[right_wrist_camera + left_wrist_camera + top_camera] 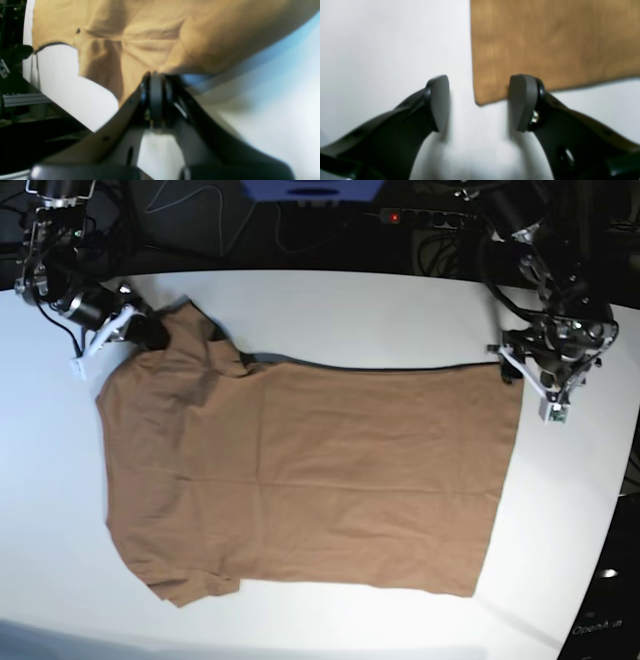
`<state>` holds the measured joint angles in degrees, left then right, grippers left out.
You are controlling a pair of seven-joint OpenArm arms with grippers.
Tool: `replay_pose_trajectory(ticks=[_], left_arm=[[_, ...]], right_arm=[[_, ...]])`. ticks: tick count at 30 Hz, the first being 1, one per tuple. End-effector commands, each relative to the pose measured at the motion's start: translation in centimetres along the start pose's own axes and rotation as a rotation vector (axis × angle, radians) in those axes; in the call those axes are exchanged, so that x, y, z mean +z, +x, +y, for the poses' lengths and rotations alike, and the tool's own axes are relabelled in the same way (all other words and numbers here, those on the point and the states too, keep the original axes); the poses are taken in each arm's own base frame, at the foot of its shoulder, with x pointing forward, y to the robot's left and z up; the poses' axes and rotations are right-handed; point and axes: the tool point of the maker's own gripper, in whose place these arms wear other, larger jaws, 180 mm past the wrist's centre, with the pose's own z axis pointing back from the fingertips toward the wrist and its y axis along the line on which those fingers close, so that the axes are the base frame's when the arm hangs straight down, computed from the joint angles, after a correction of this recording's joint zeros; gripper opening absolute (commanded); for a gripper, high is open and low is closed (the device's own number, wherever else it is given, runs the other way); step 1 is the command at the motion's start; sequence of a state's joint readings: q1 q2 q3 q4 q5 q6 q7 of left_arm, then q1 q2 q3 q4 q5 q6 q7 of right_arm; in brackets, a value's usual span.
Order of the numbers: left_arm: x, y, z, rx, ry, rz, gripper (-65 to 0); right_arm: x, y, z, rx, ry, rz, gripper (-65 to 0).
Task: Fold the T-shirt properly
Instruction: 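Lower the left gripper onto the hem corner and pinch it, then lift the pinched side seam edge with both grippers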
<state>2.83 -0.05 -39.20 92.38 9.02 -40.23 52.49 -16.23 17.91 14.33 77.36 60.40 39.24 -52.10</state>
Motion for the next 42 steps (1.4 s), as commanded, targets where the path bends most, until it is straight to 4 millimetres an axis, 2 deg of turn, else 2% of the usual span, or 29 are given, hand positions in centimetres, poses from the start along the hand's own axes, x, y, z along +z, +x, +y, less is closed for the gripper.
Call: replay_pose_trajectory(ticks=[1, 10, 16, 23, 30, 42], left_arm=[[0.4, 1.1, 0.6, -0.004, 0.016, -0.036, -27.7], [-1.9, -1.0, -0.5, 0.046, -0.048, 0.032, -27.8], [-1.8, -1.2, 0.5, 0.089, -0.031, 0.034, -28.0], [-1.8, -2.2, 0.3, 0.101, -0.034, 0.054, -28.2], [-4.1, -5.3, -1.8, 0.146, -0.120, 0.143, -28.4], [-4.6, -5.6, -2.7, 0.153, -0.143, 0.138, -28.5]], right_arm=[[0.3, 0.6, 0.0, 0.033, -0.003, -0.002, -64.6], [0.3, 0.7, 0.0, 0.035, -0.003, -0.002, -64.6], [0.3, 0.6, 0.0, 0.033, -0.003, 0.001, -64.6], [0.3, 0.6, 0.0, 0.034, -0.003, 0.002, -64.6], [0.3, 0.6, 0.0, 0.034, -0.003, 0.002, -64.6], [0.3, 0.5, 0.0, 0.033, -0.003, 0.002, -64.7]])
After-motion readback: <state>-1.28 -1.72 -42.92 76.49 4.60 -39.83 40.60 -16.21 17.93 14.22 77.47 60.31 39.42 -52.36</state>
